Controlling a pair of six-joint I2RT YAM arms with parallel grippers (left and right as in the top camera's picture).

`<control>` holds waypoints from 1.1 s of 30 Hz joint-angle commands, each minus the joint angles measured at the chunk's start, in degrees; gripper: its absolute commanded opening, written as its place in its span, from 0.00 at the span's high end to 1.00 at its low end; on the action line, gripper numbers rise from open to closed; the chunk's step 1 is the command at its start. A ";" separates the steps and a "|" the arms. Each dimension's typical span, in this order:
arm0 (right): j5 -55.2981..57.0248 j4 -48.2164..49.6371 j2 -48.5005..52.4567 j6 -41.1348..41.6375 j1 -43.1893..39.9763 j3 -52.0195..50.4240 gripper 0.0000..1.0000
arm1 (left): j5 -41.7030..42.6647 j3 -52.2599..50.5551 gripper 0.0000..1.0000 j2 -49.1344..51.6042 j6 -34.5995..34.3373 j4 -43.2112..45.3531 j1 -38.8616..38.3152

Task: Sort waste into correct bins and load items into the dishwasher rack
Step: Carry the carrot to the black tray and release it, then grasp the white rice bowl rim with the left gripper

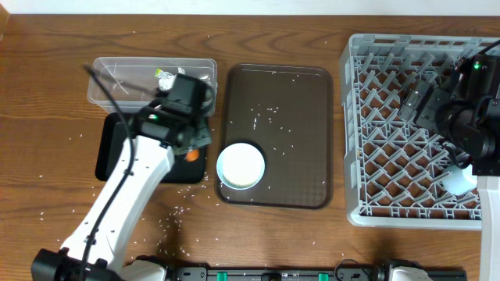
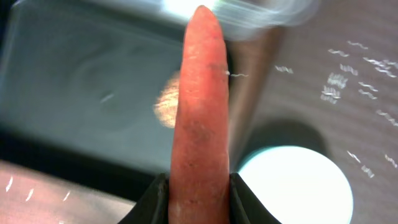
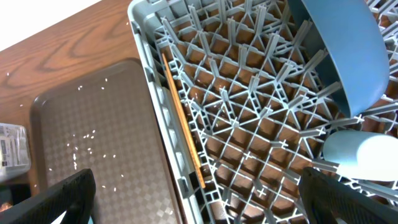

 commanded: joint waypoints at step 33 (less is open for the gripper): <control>-0.24 -1.07 0.26 0.33 -0.15 0.11 0.01 | 21.55 -14.45 0.33 -10.19 17.73 18.60 5.29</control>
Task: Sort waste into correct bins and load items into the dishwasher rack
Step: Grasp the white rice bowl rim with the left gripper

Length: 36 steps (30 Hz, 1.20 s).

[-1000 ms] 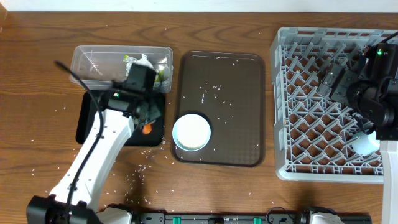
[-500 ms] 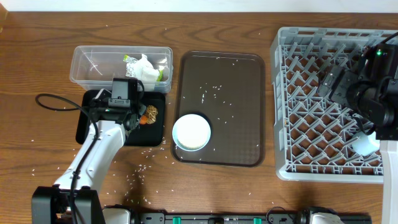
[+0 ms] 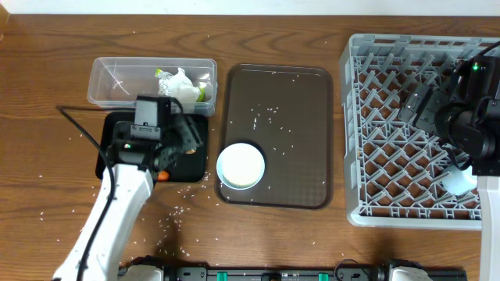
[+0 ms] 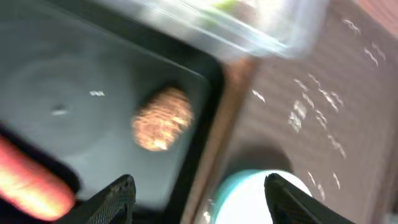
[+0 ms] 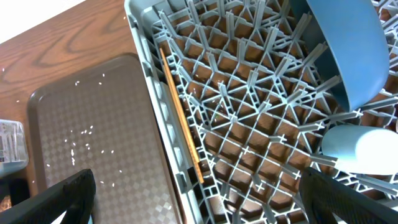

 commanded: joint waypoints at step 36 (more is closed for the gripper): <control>-1.73 2.62 0.28 0.57 -0.15 0.11 0.01 | -5.90 1.22 0.87 23.78 27.36 8.81 -33.38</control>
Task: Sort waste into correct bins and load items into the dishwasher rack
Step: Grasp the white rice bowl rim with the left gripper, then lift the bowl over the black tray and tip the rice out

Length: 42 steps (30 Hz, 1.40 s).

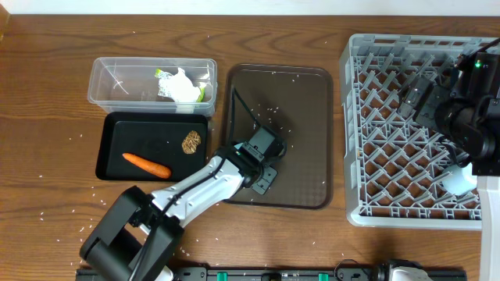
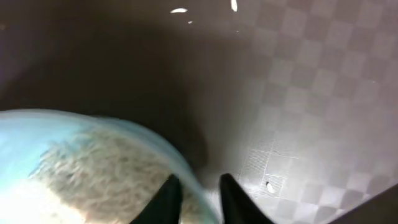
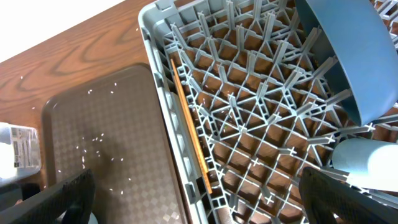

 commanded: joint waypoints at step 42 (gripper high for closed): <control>-0.35 -0.94 0.28 0.50 -0.15 0.11 0.01 | 14.27 21.07 0.94 -11.56 -16.57 -23.63 23.61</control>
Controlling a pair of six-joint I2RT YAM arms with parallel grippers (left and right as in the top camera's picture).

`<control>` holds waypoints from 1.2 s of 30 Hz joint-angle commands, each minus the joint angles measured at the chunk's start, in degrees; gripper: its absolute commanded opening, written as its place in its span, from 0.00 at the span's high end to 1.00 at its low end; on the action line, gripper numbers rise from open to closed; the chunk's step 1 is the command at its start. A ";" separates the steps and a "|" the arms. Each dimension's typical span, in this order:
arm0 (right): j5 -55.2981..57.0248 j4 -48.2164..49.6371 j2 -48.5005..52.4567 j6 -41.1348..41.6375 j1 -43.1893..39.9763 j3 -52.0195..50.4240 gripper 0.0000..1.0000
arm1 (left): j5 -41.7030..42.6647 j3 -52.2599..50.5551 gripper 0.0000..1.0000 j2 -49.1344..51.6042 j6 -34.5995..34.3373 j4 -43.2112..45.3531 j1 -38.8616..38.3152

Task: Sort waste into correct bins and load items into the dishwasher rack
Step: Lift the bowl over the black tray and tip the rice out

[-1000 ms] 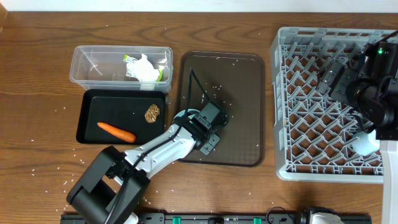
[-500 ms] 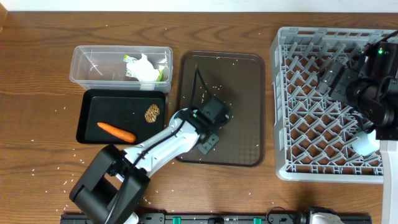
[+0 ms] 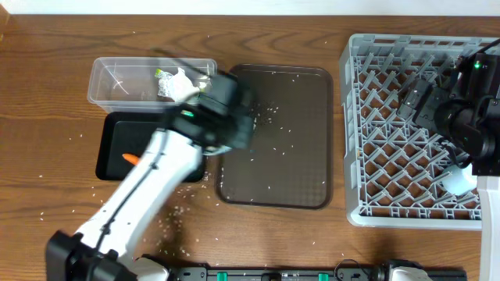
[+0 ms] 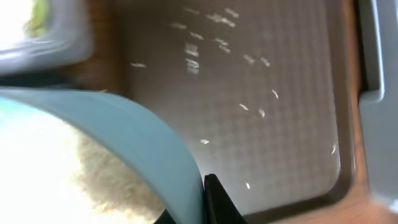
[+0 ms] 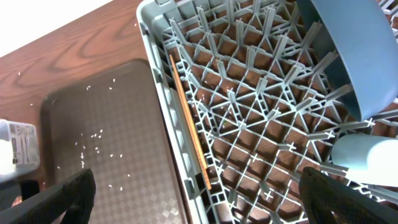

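Observation:
My left gripper (image 4: 202, 186) is shut on the rim of a light blue bowl (image 4: 124, 143) with rice stuck inside. In the overhead view the left gripper (image 3: 234, 131) hangs blurred over the brown tray's (image 3: 289, 140) left edge, and the arm hides the bowl. A carrot (image 3: 130, 158) lies in the black bin (image 3: 109, 148). Wrappers sit in the clear bin (image 3: 117, 78). My right gripper (image 5: 205, 199) stands open and holds nothing above the grey dishwasher rack (image 3: 391, 133).
The rack holds a dark blue bowl (image 5: 348, 56), a pale cup (image 5: 367, 162) and a wooden chopstick (image 5: 189, 124) along its left wall. Rice grains are scattered over the tray and the wooden table (image 3: 47, 179).
The left gripper was at the bowl's rim on the tray's near-left corner. Now it holds the bowl off the tray, farther back at the tray's left edge. The right arm has barely moved.
The left gripper first held a carrot over the black bin. Then it was open with the carrot lying in that bin. After that it was at the bowl on the tray, and now it holds the bowl up.

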 commanded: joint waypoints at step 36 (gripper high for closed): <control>-0.22 0.11 0.28 0.55 -0.15 0.11 0.01 | 79.69 -36.09 0.94 -1.33 11.72 50.01 53.07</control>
